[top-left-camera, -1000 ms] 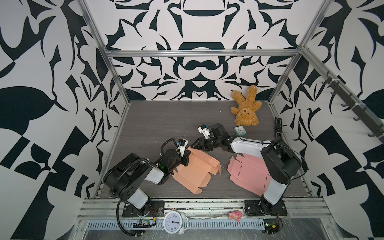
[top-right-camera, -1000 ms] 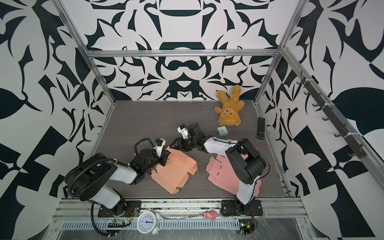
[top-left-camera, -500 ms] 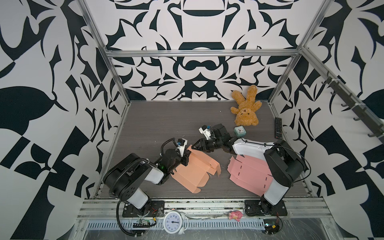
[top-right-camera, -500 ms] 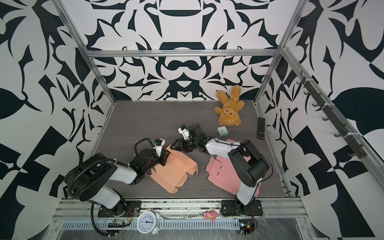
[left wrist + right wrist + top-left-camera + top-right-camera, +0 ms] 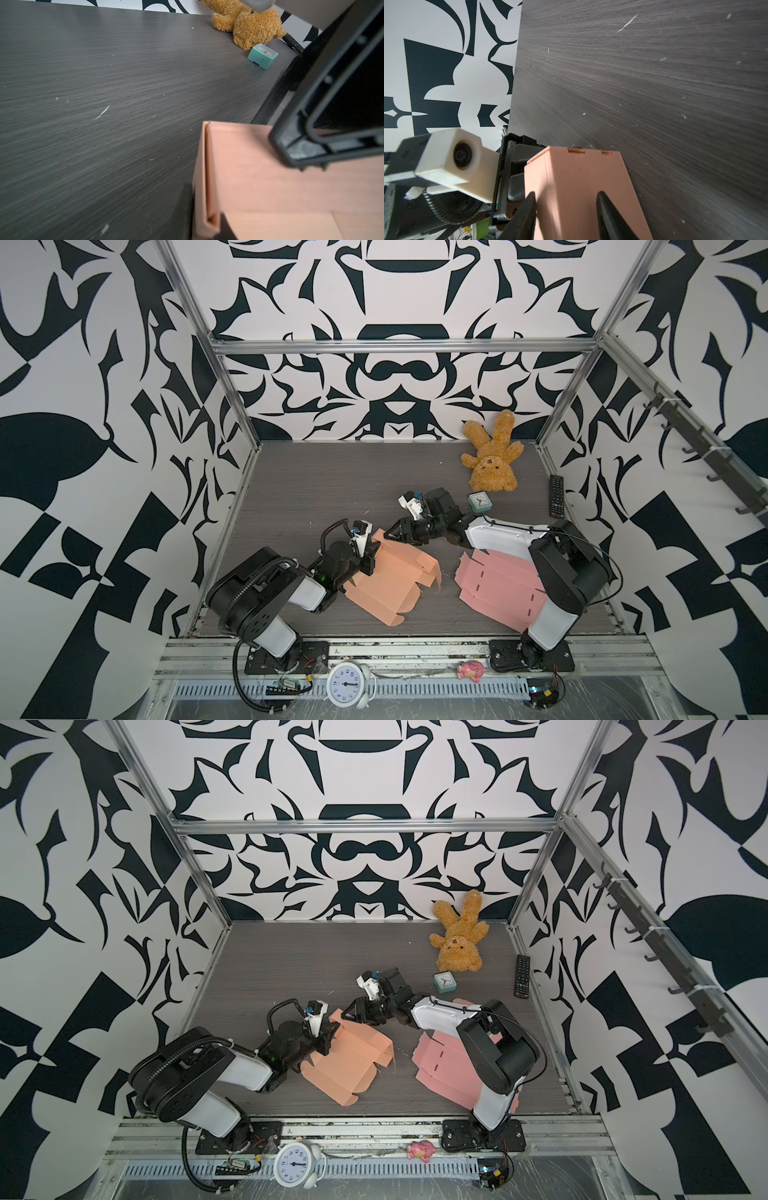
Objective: Fold the paper box
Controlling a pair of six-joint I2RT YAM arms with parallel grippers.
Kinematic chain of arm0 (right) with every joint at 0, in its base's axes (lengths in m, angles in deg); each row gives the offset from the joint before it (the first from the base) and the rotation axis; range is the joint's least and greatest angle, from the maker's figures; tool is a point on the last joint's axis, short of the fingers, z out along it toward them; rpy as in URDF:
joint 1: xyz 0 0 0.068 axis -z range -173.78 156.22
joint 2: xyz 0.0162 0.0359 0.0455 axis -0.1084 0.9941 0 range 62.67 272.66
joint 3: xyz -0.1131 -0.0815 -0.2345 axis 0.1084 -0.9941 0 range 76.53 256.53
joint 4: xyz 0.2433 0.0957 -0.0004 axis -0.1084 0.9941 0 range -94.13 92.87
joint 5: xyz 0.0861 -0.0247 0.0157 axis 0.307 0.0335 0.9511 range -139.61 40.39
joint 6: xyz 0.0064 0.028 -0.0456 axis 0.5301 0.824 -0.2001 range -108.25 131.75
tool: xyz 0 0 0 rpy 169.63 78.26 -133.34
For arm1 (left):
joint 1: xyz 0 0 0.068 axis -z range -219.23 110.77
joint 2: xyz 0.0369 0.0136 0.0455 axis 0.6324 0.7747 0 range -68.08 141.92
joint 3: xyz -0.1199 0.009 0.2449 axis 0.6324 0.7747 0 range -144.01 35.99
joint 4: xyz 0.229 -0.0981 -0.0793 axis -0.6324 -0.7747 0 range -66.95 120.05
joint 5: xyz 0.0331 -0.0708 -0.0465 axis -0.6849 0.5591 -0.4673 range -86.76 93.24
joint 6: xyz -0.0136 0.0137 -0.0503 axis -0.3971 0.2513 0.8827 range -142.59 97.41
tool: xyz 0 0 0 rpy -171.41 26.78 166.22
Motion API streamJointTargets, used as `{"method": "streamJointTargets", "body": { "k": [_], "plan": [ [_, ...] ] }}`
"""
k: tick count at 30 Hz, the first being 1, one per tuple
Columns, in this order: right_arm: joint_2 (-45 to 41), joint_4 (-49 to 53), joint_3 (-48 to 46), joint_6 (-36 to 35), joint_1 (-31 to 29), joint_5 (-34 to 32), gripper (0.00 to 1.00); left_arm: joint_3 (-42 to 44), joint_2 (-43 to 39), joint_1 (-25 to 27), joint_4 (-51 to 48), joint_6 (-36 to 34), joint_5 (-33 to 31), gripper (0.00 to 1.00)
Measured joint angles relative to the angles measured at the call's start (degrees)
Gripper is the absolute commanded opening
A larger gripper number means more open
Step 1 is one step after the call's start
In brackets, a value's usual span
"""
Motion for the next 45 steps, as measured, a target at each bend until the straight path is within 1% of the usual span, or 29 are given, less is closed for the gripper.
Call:
{"method": "streamJointTargets", "body": {
  "k": [3,5,8,11,15,18,23,27,31,35,39,45],
  "plan": [
    [-1.62,2.54,0.02,-1.68,0.13,-1.09,0.47,0.0,-0.02,0.0,-0.07,0.13,-0.09,0.14],
    [-4.33,6.36,0.2,-4.09,0.52,-3.04,0.48,0.09,-0.42,0.0,-0.35,0.44,-0.26,0.15],
    [-10.38,14.75,2.23,-8.98,0.85,-8.04,0.47,0.44,-1.95,0.0,-1.03,1.51,-0.55,0.15],
    [-16.92,22.47,6.64,-14.38,1.03,-14.27,0.43,0.5,-4.31,0.0,-2.97,3.63,-1.77,0.15],
    [-24.63,27.76,9.84,-18.6,1.05,-20.72,0.36,0.2,-7.98,0.0,-9.07,7.34,-4.76,0.16],
    [-27.76,31.5,9.9,-20.41,-0.44,-25.35,0.3,-1.11,-10.54,0.0,-16.04,9.84,-7.39,0.16],
    [-27.32,40.0,12.48,-23.21,-7.45,-35.28,0.21,-3.17,-15.82,0.0,-26.18,13.14,-10.56,0.16],
    [-25.53,44.48,16.76,-25.0,-12.39,-41.75,0.1,-4.68,-20.04,0.0,-32.65,15.04,-11.93,0.15],
    [-23.67,45.64,18.12,-26.05,-13.27,-45.4,0.02,-6.49,-21.53,0.0,-37.77,16.39,-13.03,0.15],
    [-21.24,47.47,18.32,-26.34,-13.9,-48.87,0.0,-8.83,-21.59,0.0,-42.6,17.03,-13.66,0.15],
    [-18.56,48.52,19.54,-27.02,-15.76,-51.87,0.0,-9.68,-21.59,0.0,-44.46,17.64,-13.88,0.14],
    [-14.73,48.63,20.04,-27.45,-16.92,-54.29,0.0,-9.68,-21.84,0.0,-46.36,18.25,-13.92,0.14]
  ]
}}
